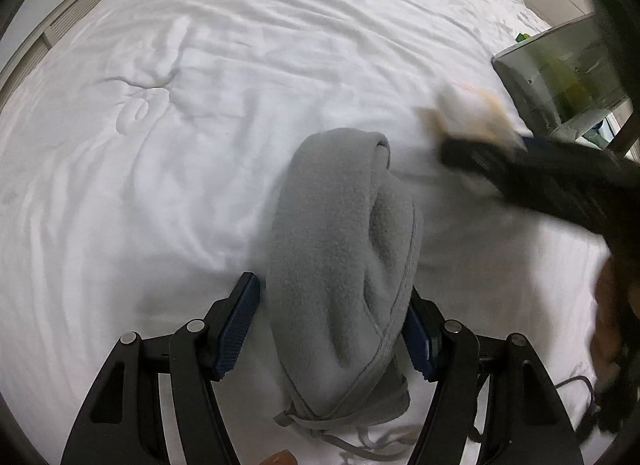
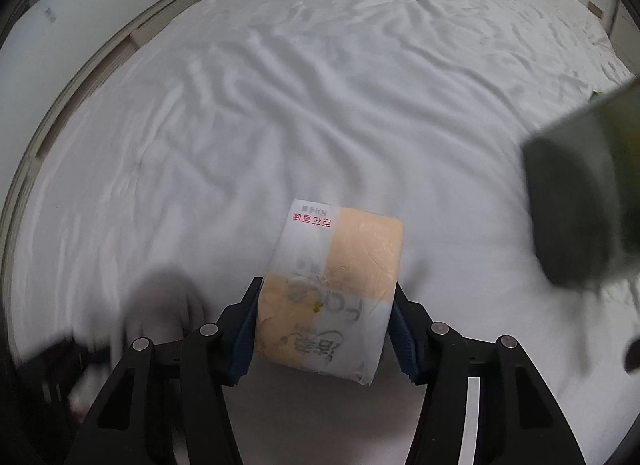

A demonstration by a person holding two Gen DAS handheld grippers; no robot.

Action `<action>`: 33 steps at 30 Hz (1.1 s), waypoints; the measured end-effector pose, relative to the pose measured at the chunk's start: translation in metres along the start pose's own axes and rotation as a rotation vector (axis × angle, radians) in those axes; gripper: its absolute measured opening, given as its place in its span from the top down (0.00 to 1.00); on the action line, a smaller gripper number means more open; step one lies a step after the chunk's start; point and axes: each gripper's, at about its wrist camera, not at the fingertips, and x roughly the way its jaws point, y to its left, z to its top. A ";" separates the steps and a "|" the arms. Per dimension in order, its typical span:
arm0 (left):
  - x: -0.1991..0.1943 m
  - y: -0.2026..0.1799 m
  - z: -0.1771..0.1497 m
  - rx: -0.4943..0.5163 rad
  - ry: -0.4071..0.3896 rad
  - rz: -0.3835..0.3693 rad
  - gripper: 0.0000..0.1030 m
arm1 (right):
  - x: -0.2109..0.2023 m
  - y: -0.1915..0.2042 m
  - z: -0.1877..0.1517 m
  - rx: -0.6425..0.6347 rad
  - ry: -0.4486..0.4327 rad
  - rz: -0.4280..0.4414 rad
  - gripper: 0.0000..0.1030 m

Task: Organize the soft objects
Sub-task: 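Grasp the tissue pack with the right tool, then carry the grey fleece with the left tool while the right tool carries the tissue pack to the tray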

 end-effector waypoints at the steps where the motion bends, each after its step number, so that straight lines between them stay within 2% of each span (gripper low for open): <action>1: 0.001 -0.001 0.000 0.002 0.001 0.005 0.40 | -0.005 -0.003 -0.008 -0.018 0.009 -0.007 0.45; 4: 0.004 -0.005 0.001 0.000 0.005 0.013 0.40 | -0.012 -0.012 -0.025 -0.055 0.034 -0.046 0.45; 7: 0.007 -0.009 0.001 -0.009 0.007 0.026 0.40 | -0.010 -0.019 -0.035 -0.052 0.053 -0.037 0.45; 17: 0.023 -0.030 0.008 -0.019 0.016 0.079 0.42 | -0.008 -0.021 -0.050 -0.063 0.024 -0.034 0.45; 29: 0.015 -0.050 0.010 0.023 0.002 0.089 0.76 | -0.014 -0.018 -0.057 -0.060 -0.011 -0.067 0.49; 33: 0.009 -0.056 0.014 0.039 -0.010 0.094 0.77 | -0.015 -0.015 -0.060 -0.058 -0.024 -0.087 0.49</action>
